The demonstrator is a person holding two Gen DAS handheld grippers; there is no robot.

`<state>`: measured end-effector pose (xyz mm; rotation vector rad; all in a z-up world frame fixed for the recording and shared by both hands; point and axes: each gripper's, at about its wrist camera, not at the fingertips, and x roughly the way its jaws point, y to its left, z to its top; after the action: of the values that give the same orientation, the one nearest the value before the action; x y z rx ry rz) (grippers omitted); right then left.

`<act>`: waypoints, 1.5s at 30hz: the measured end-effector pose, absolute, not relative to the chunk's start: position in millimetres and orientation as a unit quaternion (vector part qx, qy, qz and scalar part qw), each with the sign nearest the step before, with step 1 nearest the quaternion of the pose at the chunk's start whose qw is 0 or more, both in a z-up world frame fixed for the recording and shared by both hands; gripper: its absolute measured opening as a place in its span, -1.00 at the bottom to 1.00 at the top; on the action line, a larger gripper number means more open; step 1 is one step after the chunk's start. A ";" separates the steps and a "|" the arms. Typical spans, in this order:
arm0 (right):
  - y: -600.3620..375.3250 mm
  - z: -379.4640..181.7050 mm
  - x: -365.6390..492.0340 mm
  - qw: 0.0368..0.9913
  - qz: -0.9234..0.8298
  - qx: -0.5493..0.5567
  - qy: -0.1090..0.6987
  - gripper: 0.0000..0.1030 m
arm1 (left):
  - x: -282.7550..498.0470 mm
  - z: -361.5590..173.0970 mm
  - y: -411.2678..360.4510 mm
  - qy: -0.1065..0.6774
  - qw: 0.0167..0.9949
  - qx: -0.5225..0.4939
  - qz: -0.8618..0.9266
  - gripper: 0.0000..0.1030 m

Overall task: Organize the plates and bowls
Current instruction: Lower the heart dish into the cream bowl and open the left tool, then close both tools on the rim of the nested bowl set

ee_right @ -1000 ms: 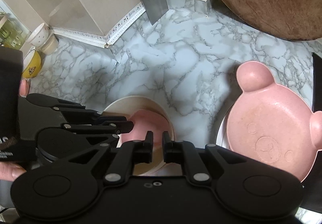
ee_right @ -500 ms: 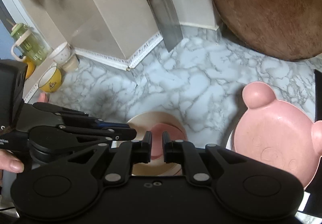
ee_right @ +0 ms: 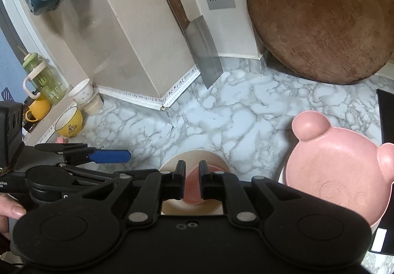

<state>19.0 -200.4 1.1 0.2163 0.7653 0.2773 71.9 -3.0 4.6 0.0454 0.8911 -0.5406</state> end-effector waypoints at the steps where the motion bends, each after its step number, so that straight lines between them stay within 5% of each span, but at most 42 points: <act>1: -200.3 0.6 18.0 0.913 0.135 0.106 0.370 -0.80 | 71.2 4.1 -1.6 0.425 0.867 0.020 -0.259 0.40; 14: -193.6 -5.3 -1.5 0.936 0.127 0.046 0.326 -0.79 | 70.7 12.9 18.2 0.398 0.873 -0.037 -0.279 0.62; 18: -187.9 -9.0 -3.0 0.936 0.129 0.028 0.326 -0.78 | 75.4 17.8 20.3 0.397 0.873 -0.043 -0.281 0.98; 34: -206.5 -41.5 6.5 0.894 0.054 0.125 0.428 -0.77 | 96.8 -18.7 31.3 0.460 0.846 -0.091 -0.254 0.98; 45: -210.2 -40.8 11.9 0.894 0.075 0.131 0.422 -0.76 | 99.1 -23.5 22.8 0.462 0.844 -0.074 -0.261 0.98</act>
<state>11.9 -210.2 -40.8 0.2715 0.8753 0.1553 99.1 22.8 -23.5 -0.1555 0.9760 -0.5515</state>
